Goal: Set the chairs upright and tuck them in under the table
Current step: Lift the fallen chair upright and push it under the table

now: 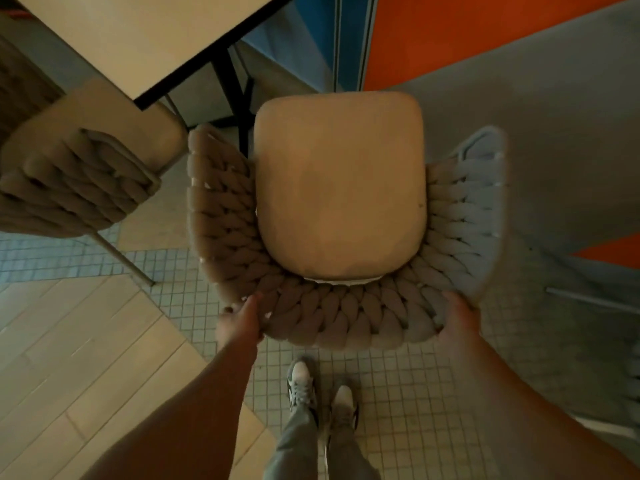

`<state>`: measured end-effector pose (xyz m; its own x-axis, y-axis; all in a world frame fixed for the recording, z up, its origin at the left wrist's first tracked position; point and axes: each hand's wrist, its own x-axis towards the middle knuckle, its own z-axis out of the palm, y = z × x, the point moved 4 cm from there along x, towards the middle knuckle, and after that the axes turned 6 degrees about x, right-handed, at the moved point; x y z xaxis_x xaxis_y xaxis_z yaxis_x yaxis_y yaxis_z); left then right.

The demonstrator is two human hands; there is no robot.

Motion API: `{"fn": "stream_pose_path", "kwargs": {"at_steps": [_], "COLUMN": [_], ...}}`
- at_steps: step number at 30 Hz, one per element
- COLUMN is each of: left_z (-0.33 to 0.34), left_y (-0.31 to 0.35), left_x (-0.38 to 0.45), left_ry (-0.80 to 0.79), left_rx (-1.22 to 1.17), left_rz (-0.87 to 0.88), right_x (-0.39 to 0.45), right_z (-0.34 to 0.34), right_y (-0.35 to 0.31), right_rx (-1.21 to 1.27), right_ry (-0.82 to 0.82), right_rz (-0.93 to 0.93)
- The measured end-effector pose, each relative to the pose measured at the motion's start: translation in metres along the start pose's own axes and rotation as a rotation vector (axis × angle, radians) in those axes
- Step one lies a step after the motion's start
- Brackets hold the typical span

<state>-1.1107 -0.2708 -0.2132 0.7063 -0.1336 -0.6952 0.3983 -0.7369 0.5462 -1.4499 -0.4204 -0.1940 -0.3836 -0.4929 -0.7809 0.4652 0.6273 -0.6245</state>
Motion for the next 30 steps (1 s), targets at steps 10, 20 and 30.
{"fn": "stream_pose_path", "kwargs": {"at_steps": [10, 20, 30], "left_z": [0.057, 0.082, 0.044], "left_y": [0.111, 0.163, 0.197], "left_x": [0.037, 0.059, 0.095], "left_ry": [-0.098, -0.049, -0.153], "left_rx": [-0.349, -0.44, -0.33], "left_rz": [-0.012, 0.009, 0.05], "right_x": [0.032, 0.055, 0.057], "right_z": [0.101, 0.157, 0.148], "right_y": [-0.058, -0.082, -0.083], "right_rx": [0.043, 0.128, 0.123], "right_ry": [0.012, 0.043, -0.038], "right_rz": [-0.21, -0.299, -0.166]}}
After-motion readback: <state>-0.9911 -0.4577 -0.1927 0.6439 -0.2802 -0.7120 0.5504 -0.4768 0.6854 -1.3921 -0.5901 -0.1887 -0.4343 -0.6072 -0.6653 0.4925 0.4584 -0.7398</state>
